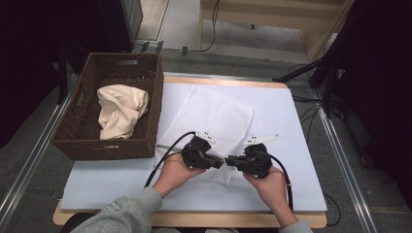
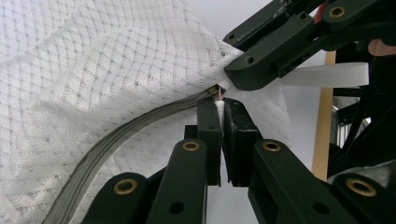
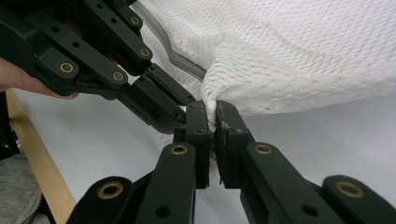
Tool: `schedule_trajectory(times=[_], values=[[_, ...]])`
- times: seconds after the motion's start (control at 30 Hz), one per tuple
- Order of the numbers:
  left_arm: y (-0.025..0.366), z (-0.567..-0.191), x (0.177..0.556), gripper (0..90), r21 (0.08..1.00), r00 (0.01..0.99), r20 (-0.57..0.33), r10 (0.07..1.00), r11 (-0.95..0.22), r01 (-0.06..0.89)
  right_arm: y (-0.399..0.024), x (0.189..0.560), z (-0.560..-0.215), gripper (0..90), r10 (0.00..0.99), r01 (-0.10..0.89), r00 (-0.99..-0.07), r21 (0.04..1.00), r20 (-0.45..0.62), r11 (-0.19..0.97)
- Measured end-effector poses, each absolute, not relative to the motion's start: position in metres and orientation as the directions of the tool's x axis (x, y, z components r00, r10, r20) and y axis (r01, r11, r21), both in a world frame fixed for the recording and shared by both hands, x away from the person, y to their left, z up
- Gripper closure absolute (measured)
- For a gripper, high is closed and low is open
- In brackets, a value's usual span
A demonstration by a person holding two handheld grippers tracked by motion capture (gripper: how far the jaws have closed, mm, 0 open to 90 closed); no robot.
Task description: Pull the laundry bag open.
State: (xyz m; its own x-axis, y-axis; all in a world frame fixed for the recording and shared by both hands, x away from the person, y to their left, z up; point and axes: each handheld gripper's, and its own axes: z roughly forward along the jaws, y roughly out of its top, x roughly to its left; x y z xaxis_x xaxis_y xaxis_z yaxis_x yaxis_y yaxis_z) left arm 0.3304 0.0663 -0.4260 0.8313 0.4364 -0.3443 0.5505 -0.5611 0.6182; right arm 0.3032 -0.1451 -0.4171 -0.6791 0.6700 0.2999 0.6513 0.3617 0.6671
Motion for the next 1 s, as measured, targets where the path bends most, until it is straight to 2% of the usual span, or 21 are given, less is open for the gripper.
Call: schedule_trajectory(times=[0.23,0.27,0.3,0.33,0.4,1.0], values=[[0.068,-0.424,0.334,87.2,0.621,0.83,-0.349,0.436,-0.556,0.553,-0.143,0.302,-0.411,86.7,0.68,0.639,-0.682,0.672,0.27,0.375],[0.067,-0.425,0.333,87.4,0.599,0.823,-0.288,0.491,-0.578,0.554,-0.143,0.302,-0.411,87.0,0.682,0.639,-0.681,0.67,0.266,0.377],[0.072,-0.43,0.337,87.4,0.583,0.813,-0.274,0.513,-0.584,0.565,-0.144,0.302,-0.411,87.1,0.695,0.638,-0.674,0.671,0.249,0.379],[0.079,-0.434,0.343,87.4,0.572,0.783,-0.333,0.526,-0.547,0.611,-0.148,0.303,-0.41,87.1,0.703,0.645,-0.664,0.669,0.253,0.369],[0.088,-0.433,0.349,87.3,0.581,0.765,-0.369,0.528,-0.512,0.633,-0.156,0.305,-0.408,87.1,0.711,0.663,-0.644,0.669,0.281,0.336],[0.093,-0.429,0.351,86.9,0.581,0.777,-0.363,0.514,-0.528,0.62,-0.175,0.314,-0.418,86.5,0.728,0.689,-0.612,0.661,0.309,0.299]])
